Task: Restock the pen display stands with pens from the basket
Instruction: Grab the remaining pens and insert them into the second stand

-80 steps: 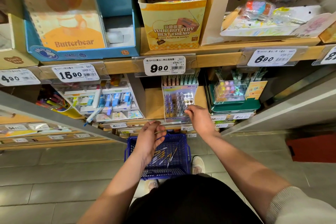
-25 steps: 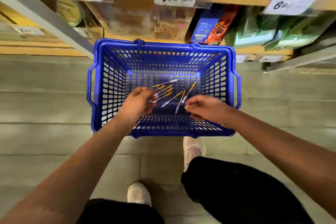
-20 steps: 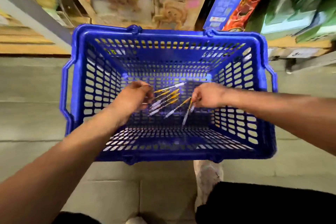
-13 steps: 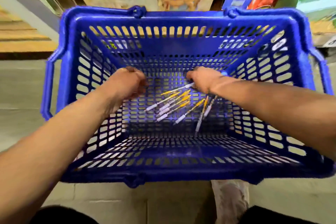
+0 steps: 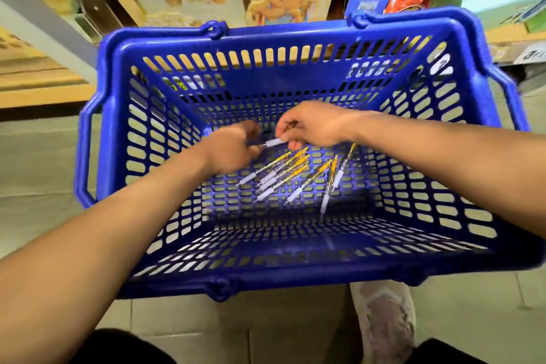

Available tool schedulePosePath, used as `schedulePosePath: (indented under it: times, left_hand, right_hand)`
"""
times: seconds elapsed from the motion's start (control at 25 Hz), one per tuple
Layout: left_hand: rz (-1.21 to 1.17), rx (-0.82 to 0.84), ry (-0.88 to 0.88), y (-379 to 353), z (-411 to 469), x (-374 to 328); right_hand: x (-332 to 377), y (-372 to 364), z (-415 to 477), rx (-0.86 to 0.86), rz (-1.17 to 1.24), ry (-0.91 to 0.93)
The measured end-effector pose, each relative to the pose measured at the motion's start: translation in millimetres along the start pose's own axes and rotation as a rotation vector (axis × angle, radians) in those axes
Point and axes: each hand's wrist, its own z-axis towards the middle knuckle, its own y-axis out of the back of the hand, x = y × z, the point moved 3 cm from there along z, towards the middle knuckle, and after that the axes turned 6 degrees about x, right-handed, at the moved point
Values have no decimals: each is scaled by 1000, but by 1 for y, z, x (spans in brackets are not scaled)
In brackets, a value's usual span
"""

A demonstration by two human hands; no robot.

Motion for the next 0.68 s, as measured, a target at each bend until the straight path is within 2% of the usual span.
schedulePosePath:
  times: [0.12, 0.24, 0.36, 0.48, 0.6, 0.68]
  left_hand:
    - [42, 97, 18, -5, -4, 4]
    - [-56, 41, 61, 3, -11, 13]
    - [-173, -14, 69, 10, -21, 25]
    - [-560, -125, 102, 24, -33, 37]
    - [-1059, -258, 91, 36, -40, 41]
    - [-1205, -349, 60, 38, -41, 39]
  right_hand:
    - [5, -3, -2, -56, 163, 33]
    - [0, -12, 2, -62, 317, 35]
    - [10, -24, 15, -9, 201, 60]
    - [18, -25, 23, 18, 150, 73]
    - [21, -26, 24, 22, 271, 94]
    - [27, -31, 25, 69, 274, 106]
